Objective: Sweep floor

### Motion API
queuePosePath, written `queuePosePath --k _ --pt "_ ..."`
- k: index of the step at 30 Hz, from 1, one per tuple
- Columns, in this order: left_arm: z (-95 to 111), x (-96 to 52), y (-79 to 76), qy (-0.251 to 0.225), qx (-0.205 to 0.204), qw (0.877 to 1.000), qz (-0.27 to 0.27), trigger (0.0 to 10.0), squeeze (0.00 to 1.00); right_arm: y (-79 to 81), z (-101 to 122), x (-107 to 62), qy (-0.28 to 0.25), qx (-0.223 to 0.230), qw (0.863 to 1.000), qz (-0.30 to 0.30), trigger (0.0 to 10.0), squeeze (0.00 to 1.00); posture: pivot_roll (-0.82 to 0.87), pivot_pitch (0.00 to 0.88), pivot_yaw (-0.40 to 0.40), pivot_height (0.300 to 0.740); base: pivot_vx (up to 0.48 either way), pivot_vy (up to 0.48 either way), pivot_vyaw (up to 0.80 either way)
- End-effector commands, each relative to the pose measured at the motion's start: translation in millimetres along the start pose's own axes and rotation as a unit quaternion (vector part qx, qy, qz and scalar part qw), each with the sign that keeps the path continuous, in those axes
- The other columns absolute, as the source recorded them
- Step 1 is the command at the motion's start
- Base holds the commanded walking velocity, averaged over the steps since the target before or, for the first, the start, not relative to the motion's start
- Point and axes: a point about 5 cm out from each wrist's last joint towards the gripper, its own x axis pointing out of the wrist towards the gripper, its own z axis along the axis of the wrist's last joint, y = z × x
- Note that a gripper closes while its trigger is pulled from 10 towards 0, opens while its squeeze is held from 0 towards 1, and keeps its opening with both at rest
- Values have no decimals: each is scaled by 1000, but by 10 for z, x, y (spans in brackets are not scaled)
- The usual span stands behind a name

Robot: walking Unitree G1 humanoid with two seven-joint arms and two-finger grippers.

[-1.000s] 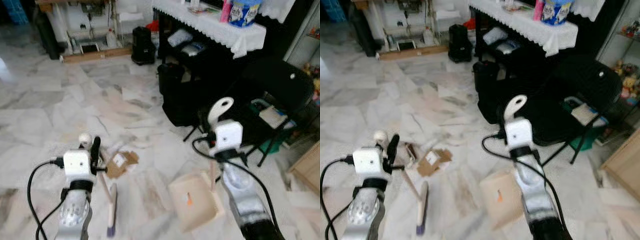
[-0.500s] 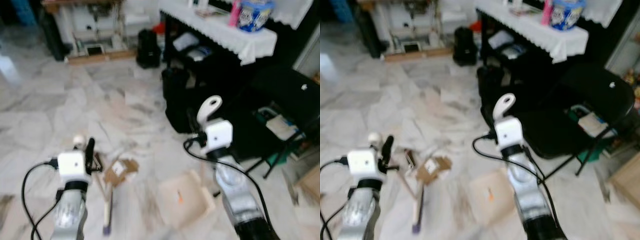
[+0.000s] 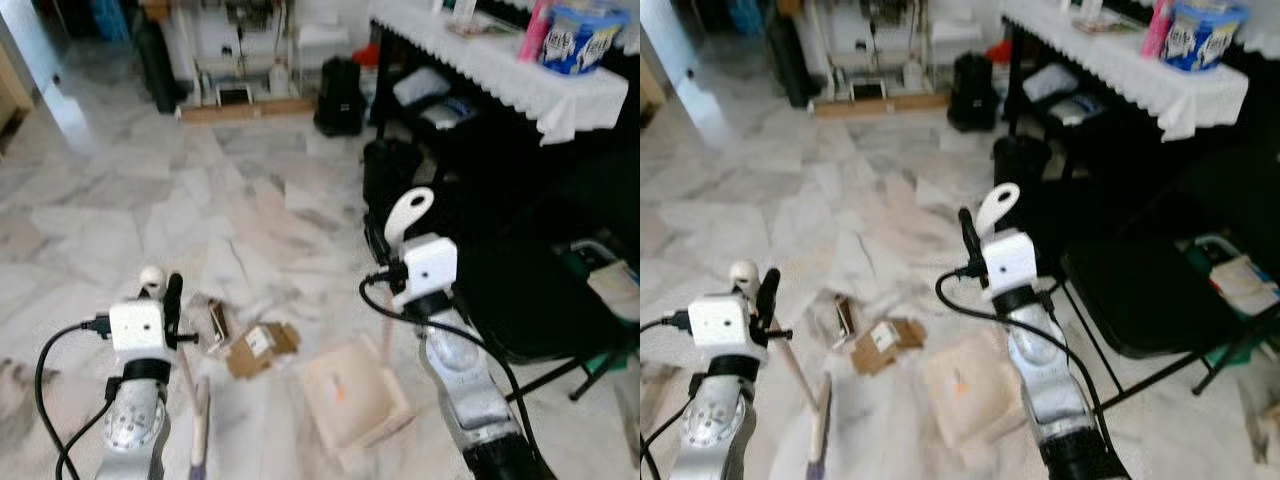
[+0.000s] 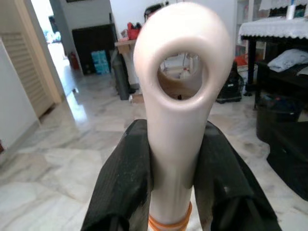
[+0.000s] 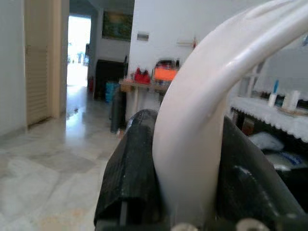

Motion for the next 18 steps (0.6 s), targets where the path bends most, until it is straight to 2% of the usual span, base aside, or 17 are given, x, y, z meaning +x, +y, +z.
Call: queuePosePath --k 1,11,16,18 --pt "93 32 54 -24 4 1000 4 10000 0 -13 127 68 -28 5 1000 -2 10000 0 75 35 4 740 300 0 0" --pt "99 45 38 -25 4 1000 1 10000 0 11 154 95 -32 -8 999 0 10000 0 73 33 6 740 299 0 0" --pt "99 48 36 -25 3 1000 0 10000 0 27 165 87 -37 -13 999 2 10000 0 71 32 8 740 299 0 670" --pt "98 50 33 -25 3 1000 -1 10000 0 25 166 87 -36 -7 999 -2 10000 0 71 32 8 740 298 0 266"
